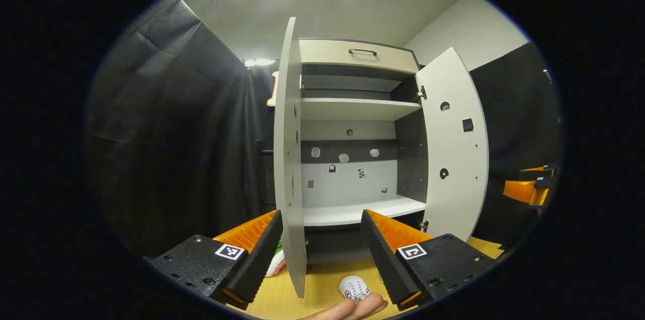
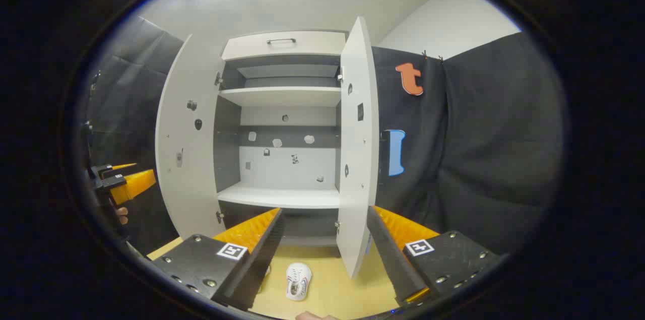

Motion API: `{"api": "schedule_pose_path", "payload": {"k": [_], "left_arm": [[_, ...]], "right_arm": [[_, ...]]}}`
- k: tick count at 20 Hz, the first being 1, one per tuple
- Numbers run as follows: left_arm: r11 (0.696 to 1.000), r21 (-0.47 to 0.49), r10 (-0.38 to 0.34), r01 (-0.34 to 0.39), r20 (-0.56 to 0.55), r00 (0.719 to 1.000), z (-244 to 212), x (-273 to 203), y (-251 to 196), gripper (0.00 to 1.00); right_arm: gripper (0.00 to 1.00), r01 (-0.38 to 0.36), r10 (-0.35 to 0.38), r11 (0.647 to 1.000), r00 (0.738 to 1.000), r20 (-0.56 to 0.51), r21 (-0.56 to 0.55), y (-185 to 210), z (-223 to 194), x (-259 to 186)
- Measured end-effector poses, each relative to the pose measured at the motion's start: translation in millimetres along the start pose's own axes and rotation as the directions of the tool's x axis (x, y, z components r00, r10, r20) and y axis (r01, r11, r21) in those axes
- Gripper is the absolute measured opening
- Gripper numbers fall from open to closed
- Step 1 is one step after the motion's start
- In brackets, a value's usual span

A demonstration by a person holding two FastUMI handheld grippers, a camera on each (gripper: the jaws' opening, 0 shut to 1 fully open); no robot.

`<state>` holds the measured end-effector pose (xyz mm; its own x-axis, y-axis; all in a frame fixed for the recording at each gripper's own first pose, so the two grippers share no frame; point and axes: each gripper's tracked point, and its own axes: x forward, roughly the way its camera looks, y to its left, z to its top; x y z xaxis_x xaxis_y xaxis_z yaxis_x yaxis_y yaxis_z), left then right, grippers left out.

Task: Grab one shoe with the right hand and put it into the shoe cabinet, grab the other shoe with the left hand and put it into the shoe cabinet; then close the right door with the right hand and the left door with the left hand.

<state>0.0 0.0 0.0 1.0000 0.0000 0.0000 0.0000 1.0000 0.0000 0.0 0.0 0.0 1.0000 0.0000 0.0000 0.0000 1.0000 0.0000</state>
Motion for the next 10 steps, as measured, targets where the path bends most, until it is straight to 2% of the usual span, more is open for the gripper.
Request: {"api": "schedule_pose_path", "payload": {"k": [1, 2, 3, 4, 6, 7, 10], "left_arm": [[1.0, 0.001, 0.006, -0.006, -0.004, 1.0, -1, 2, 1, 0.95], [1.0, 0.004, 0.012, -0.012, -0.01, 1.0, -3, 3, 2, 0.95], [1.0, 0.005, 0.016, -0.015, -0.016, 1.0, -4, 5, 2, 0.95], [1.0, 0.007, 0.021, -0.021, -0.016, 1.0, -5, 6, 3, 0.95], [0.999, -0.002, 0.054, -0.054, -0.019, 0.998, -6, 10, 10, 0.95], [0.998, -0.003, 0.062, -0.062, -0.022, 0.998, -8, 11, 10, 0.96], [0.998, 0.006, 0.07, -0.07, -0.018, 0.997, -10, 14, 9, 0.96]], "right_arm": [[0.94, 0.005, -0.005, 1.0, 1.0, 0.004, -0.004, -1, 1, 0], [0.98, 0.009, -0.009, 1.0, 1.0, 0.005, -0.011, -1, 1, 0], [0.98, 0.011, -0.011, 1.0, 1.0, 0.003, -0.016, 0, 1, 0], [0.94, 0.012, -0.012, 1.0, 1.0, 0.001, -0.018, 0, 0, 0], [0.94, 0.017, -0.017, 1.0, 1.0, -0.004, -0.021, -2, -2, 2], [0.98, 0.016, -0.017, 1.0, 1.0, -0.006, -0.022, -2, -2, 2], [0.98, 0.018, -0.018, 1.0, 1.0, -0.014, -0.024, -4, -7, 5]]}}
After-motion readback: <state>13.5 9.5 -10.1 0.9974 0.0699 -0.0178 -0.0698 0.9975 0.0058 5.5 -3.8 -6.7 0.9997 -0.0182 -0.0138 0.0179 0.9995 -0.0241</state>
